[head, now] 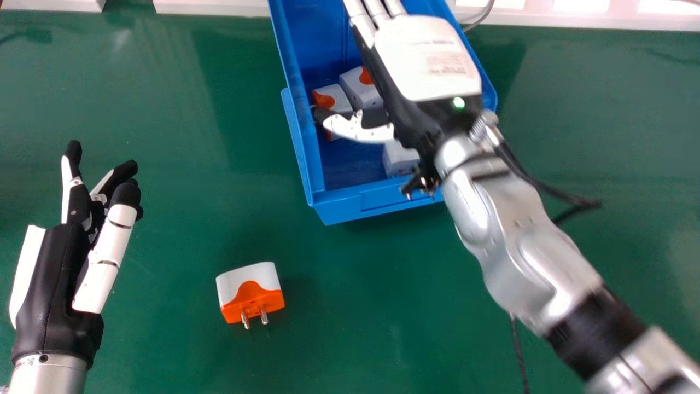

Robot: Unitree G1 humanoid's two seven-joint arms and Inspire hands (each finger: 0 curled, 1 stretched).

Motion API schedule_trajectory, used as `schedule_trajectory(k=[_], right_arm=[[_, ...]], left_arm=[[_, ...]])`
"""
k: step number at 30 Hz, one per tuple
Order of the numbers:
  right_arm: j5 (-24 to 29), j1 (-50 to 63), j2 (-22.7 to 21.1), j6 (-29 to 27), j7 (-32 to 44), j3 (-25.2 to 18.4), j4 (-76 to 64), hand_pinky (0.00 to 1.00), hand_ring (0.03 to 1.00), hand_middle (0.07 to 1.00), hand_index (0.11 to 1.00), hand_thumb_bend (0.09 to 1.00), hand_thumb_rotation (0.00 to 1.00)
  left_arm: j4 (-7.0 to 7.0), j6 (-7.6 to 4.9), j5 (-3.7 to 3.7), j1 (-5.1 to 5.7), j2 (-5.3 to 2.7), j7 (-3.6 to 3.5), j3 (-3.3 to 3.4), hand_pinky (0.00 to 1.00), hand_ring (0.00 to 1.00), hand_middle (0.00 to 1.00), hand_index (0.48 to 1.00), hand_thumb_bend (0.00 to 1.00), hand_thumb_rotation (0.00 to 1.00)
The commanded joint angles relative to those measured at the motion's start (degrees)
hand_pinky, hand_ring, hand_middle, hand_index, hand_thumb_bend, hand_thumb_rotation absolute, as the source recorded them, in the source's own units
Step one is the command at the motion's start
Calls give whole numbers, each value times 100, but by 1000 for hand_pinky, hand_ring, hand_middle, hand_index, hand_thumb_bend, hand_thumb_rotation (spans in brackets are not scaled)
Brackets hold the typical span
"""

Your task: Pick all objects and put in blue box

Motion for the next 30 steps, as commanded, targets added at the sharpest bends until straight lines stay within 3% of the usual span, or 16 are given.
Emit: schedule_trajectory(k=[1, 7, 10, 15, 19, 24, 30], right_arm=[[-161, 427, -291, -262, -83, -157, -714, 830, 995, 1000, 1000, 309, 610], [-296, 1982, -988, -1059, -417, -436, -1868, 748, 910, 964, 938, 339, 634], [-21, 2688, -1290, -1712, -585, -672, -2141, 758, 910, 958, 935, 337, 645], [115, 3484, -1648, -2576, -662, -1016, -2379, 786, 926, 963, 950, 321, 748], [237, 3956, -1746, -3146, -675, -1199, -2490, 775, 914, 945, 931, 346, 797], [222, 4301, -1691, -3722, -724, -1273, -2457, 707, 864, 896, 873, 368, 711], [294, 4284, -1538, -3989, -343, -1171, -2430, 713, 863, 894, 862, 355, 675]], left_arm=[[-211, -7, 67, 49, -7, 59, 2, 840, 895, 898, 894, 538, 814], [-300, 11, 49, 122, -57, 108, 9, 821, 885, 891, 882, 563, 791], [-351, -19, 128, 185, -24, 125, 6, 825, 890, 897, 887, 571, 810], [-271, -42, 100, 168, 13, 90, 43, 844, 903, 904, 889, 605, 832], [-237, -82, 19, 185, 10, 31, 70, 848, 905, 907, 895, 558, 817], [-235, -117, 30, 199, -5, 25, 84, 845, 903, 907, 894, 532, 817], [-213, -152, 62, 186, -4, 22, 88, 841, 901, 905, 897, 521, 821]])
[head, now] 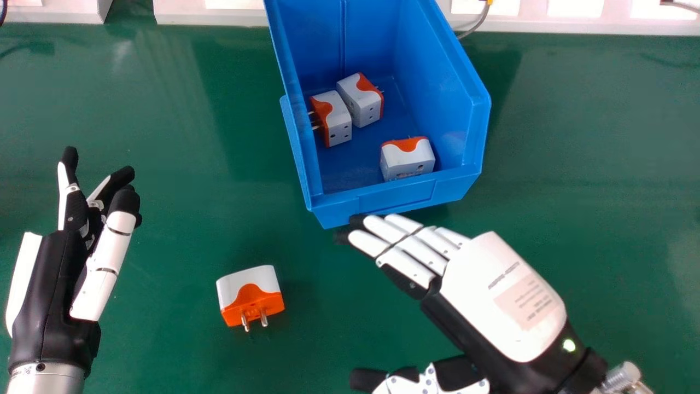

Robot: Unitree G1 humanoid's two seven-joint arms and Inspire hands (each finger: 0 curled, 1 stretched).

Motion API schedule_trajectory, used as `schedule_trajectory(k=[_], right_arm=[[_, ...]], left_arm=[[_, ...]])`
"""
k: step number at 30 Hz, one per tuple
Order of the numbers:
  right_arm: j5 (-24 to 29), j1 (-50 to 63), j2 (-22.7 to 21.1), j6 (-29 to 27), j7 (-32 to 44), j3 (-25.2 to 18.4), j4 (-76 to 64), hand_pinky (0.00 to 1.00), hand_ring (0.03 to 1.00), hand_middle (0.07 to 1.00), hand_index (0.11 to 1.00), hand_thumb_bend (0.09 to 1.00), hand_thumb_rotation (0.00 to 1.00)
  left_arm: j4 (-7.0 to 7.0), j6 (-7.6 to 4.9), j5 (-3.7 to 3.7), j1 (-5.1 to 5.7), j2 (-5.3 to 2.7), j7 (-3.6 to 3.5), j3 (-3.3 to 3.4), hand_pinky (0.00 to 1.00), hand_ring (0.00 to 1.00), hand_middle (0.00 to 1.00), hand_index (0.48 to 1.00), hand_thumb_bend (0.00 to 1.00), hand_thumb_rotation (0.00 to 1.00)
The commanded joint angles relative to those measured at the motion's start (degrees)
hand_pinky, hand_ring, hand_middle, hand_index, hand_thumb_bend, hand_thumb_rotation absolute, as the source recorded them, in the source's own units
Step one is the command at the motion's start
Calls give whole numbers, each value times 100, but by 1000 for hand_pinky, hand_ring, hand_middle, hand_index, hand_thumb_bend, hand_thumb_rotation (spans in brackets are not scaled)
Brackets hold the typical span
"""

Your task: Pick all objects and put in blue box

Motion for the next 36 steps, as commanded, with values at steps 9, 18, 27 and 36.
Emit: schedule_trajectory(k=[9, 18, 27, 36], right_arm=[[153, -554, 368, -540, 459, 286, 332, 724, 867, 901, 869, 371, 594], [-207, -1349, 978, -359, 743, 635, 694, 673, 823, 872, 828, 381, 590], [-744, -2291, 1609, 34, 833, 1138, 1508, 691, 845, 887, 859, 404, 525], [-1173, -3045, 2008, 440, 625, 1584, 2574, 685, 855, 902, 874, 394, 564]], left_arm=[[-58, -113, 53, -2, 31, 56, 55, 839, 906, 911, 898, 529, 824], [-185, -10, 56, 19, -25, 148, 19, 836, 904, 909, 895, 534, 806], [-209, 34, 71, 23, -16, 170, 26, 864, 907, 911, 900, 569, 839], [-169, -18, 37, 5, 6, 109, 28, 854, 909, 907, 891, 558, 829]])
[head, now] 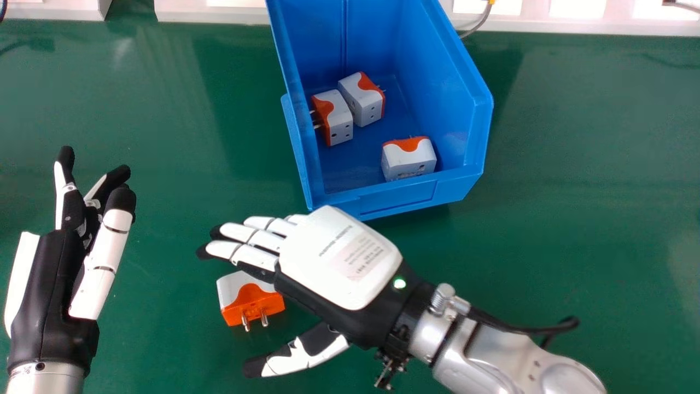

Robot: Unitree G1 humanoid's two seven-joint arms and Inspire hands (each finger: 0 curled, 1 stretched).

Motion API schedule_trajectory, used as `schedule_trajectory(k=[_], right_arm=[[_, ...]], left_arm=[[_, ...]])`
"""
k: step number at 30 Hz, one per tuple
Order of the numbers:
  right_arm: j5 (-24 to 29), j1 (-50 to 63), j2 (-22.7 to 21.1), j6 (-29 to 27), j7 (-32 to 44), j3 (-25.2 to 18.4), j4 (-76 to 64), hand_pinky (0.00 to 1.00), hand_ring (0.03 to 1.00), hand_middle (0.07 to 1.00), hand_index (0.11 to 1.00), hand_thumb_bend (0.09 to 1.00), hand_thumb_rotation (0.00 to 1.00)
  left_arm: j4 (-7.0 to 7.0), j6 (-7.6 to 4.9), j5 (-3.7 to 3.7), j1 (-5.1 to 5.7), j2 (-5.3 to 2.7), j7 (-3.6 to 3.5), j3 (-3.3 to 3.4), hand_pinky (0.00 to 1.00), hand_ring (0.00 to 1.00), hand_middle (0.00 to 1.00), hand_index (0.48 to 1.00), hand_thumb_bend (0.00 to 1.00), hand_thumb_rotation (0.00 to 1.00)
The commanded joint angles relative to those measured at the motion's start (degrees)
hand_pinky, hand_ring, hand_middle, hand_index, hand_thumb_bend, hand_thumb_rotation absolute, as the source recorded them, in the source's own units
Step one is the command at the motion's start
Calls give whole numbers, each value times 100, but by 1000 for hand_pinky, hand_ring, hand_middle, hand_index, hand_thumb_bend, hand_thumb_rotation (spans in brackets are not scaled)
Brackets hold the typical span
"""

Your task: Pick all objects and put in blue box

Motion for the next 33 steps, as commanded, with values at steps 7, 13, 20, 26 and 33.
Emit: schedule_trajectory(k=[7, 13, 20, 26, 33], right_arm=[[-126, -564, 319, 461, -184, 291, 611, 680, 847, 897, 875, 404, 564], [-143, -858, 494, 771, -122, 453, 1070, 692, 847, 886, 858, 411, 536], [-81, -1126, 570, 948, 93, 535, 1358, 701, 841, 874, 852, 399, 521], [-97, -1463, 705, 1000, -1, 651, 1836, 679, 805, 842, 822, 424, 486], [-53, -1639, 833, 963, -288, 752, 2239, 445, 508, 546, 531, 483, 205]], left_arm=[[-190, -49, 11, 64, 13, 13, 24, 851, 904, 905, 889, 584, 835], [-326, -2, -40, 144, -37, 19, 13, 856, 903, 901, 887, 589, 828], [-430, 22, -40, 206, -97, 24, -17, 839, 897, 899, 889, 575, 827], [-549, 124, -2, 240, -125, 31, -39, 843, 899, 903, 894, 559, 840], [-649, 184, 42, 263, -154, 47, -57, 840, 901, 908, 893, 571, 849]])
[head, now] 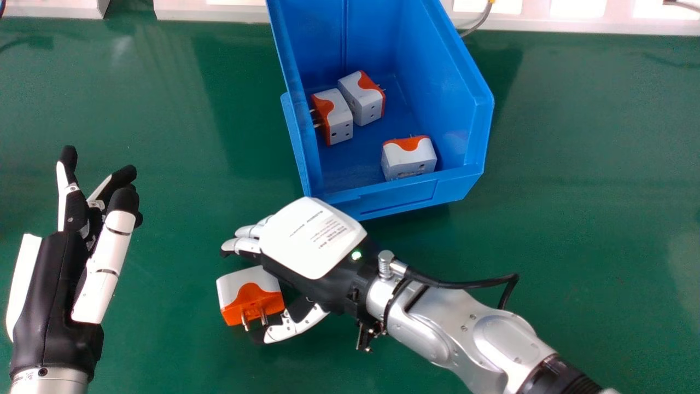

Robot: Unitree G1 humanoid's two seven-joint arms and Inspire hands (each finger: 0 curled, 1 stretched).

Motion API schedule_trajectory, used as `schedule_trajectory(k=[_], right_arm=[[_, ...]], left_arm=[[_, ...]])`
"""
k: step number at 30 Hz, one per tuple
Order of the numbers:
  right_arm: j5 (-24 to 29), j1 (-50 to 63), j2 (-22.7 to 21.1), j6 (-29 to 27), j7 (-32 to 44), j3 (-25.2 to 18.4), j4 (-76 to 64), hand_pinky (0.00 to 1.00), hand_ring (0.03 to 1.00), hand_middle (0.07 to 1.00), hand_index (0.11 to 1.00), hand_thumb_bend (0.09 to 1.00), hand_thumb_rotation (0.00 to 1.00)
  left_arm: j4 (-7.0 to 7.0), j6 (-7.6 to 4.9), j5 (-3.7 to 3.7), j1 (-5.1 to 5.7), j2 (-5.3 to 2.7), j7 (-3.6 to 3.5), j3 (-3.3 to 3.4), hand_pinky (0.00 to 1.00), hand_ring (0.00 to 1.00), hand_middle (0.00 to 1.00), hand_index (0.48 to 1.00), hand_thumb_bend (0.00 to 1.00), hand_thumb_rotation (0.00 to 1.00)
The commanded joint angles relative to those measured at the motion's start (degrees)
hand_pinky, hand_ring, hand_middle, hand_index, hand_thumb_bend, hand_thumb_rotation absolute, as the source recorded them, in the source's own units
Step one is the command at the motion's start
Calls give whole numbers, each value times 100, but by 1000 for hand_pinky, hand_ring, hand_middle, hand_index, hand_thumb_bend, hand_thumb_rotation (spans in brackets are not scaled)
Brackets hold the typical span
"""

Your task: Pick all objects and put in blue box

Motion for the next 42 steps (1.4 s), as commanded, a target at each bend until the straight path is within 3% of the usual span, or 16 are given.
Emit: schedule_trajectory(k=[1, 7, 11, 15, 19, 21, 25, 33, 36, 42], right_arm=[[161, -152, 130, -17, -184, -18, 48, 415, 471, 511, 513, 488, 185], [225, -220, 212, 116, -77, 27, 159, 322, 371, 426, 482, 497, 159], [377, -251, 291, 83, -138, -4, 304, 282, 325, 382, 477, 500, 154], [706, -231, 363, 257, 368, -92, 251, 232, 320, 411, 478, 493, 154], [755, -207, 290, 260, 374, -59, 143, 123, 186, 282, 479, 494, 141], [712, -207, 259, 290, 391, -38, 101, 148, 224, 337, 478, 488, 146], [761, -215, 267, 369, 556, -49, 45, 128, 195, 294, 479, 486, 146], [1038, -146, 269, 411, 747, -175, -178, 113, 179, 285, 479, 489, 134], [1064, -34, 207, 430, 764, -208, -432, 117, 183, 287, 479, 488, 133], [1141, 201, 123, 577, 955, -274, -916, 122, 192, 310, 482, 489, 129]], left_arm=[[-170, -56, 41, 14, 5, 42, 2, 838, 900, 907, 892, 574, 849], [-158, -38, 96, -28, 5, 71, -6, 821, 896, 905, 889, 598, 839], [-230, 43, 73, -28, -26, 73, -16, 833, 900, 906, 892, 591, 837], [-217, 46, 129, -50, -34, 110, -19, 832, 898, 903, 888, 596, 839], [-163, 37, 134, -87, -10, 124, -15, 833, 894, 901, 887, 604, 846], [-117, 20, 108, -117, 11, 105, -6, 842, 897, 902, 890, 598, 847], [-101, 53, 66, -152, 23, 82, 5, 850, 903, 904, 892, 586, 841], [-2, 1, 168, -203, 66, 111, 18, 834, 899, 903, 886, 599, 849], [5, 39, 111, -207, 67, 97, 29, 839, 901, 905, 890, 594, 849], [68, 49, 70, -264, 89, 85, 55, 852, 907, 909, 891, 569, 843]])
